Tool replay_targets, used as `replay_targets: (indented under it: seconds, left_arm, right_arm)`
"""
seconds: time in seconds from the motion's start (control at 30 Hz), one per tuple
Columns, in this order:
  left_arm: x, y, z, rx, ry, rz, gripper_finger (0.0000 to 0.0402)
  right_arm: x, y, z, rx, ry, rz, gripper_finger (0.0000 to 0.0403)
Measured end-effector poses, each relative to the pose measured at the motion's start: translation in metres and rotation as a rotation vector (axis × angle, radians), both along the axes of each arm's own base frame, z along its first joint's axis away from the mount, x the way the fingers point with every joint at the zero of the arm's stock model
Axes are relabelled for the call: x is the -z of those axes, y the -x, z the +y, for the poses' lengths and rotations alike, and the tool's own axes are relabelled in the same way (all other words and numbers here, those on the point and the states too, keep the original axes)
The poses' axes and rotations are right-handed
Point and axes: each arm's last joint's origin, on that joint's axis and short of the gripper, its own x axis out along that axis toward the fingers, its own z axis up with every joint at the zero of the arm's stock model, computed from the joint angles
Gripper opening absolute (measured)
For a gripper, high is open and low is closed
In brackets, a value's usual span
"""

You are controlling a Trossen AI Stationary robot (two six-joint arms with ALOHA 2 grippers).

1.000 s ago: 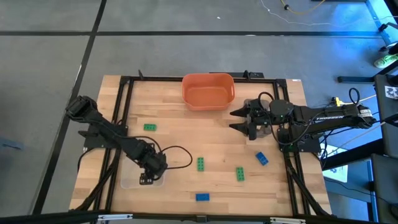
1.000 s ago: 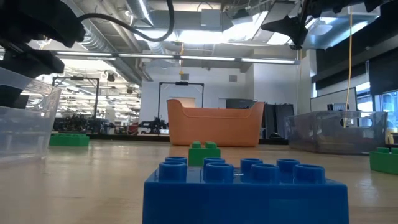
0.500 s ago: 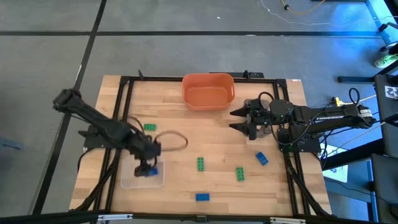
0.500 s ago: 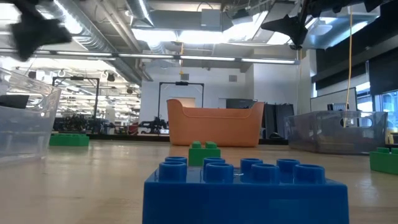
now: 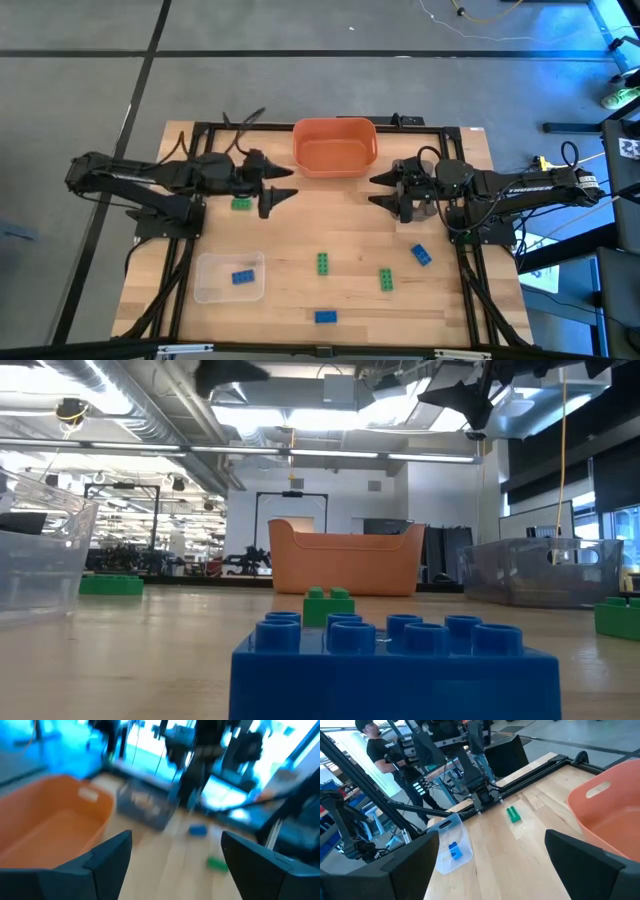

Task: Sort & place blocks by color
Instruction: Put the blue 8 stud game piece block into the transparent bin

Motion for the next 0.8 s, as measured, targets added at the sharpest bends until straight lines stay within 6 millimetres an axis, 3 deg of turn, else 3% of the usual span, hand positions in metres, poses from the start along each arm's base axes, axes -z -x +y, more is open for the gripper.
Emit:
replay_targets:
  seconds: [0.17, 0.37, 0.8]
  left_arm:
    - [0.022, -0.006, -0.002, 0.049, 0.047, -0.213, 0.0288]
    - [0.045, -0.002, -0.006, 0.083, 0.102, -0.255, 0.0284]
    - [0.045, -0.001, -0.006, 0.099, 0.095, -0.255, 0.0284]
  right_arm:
    - [-0.001, 0.0, 0.0, 0.0, 0.0, -0.007, 0.0365]
    - [-0.001, 0.0, 0.0, 0.0, 0.0, -0.011, 0.0365]
    - [-0.001, 0.0, 0.0, 0.004, -0.058, -0.014, 0.0365]
